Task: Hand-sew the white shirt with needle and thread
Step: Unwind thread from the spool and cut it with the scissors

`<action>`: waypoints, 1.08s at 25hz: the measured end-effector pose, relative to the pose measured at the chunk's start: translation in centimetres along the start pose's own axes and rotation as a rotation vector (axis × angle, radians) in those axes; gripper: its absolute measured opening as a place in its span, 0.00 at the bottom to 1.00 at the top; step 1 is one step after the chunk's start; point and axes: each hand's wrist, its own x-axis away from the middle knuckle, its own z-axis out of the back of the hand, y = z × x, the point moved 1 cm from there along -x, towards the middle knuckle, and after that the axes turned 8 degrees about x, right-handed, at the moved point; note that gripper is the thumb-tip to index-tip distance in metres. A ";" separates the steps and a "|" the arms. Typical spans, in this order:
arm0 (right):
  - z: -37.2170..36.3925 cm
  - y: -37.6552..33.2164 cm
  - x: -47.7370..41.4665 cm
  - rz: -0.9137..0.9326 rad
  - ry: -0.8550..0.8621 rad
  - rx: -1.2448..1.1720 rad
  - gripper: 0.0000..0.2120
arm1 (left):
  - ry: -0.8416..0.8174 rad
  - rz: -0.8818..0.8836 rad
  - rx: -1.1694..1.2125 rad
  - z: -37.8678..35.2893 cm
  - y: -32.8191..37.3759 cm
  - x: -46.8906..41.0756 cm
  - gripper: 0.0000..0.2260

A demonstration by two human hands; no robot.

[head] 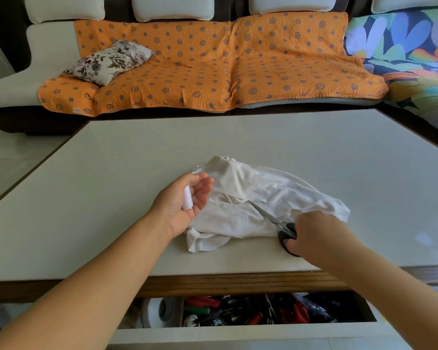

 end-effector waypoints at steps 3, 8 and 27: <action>2.0 3.3 1.4 0.049 -0.327 -0.074 0.11 | 0.001 -0.004 0.024 0.1 -0.1 -0.1 0.10; 3.2 2.6 1.8 0.174 -0.435 -0.520 0.37 | -0.029 0.026 0.050 -0.4 -0.3 0.5 0.14; 0.8 -6.4 -0.1 0.292 -0.419 -1.070 0.24 | -0.147 0.070 0.153 -0.8 0.1 1.2 0.13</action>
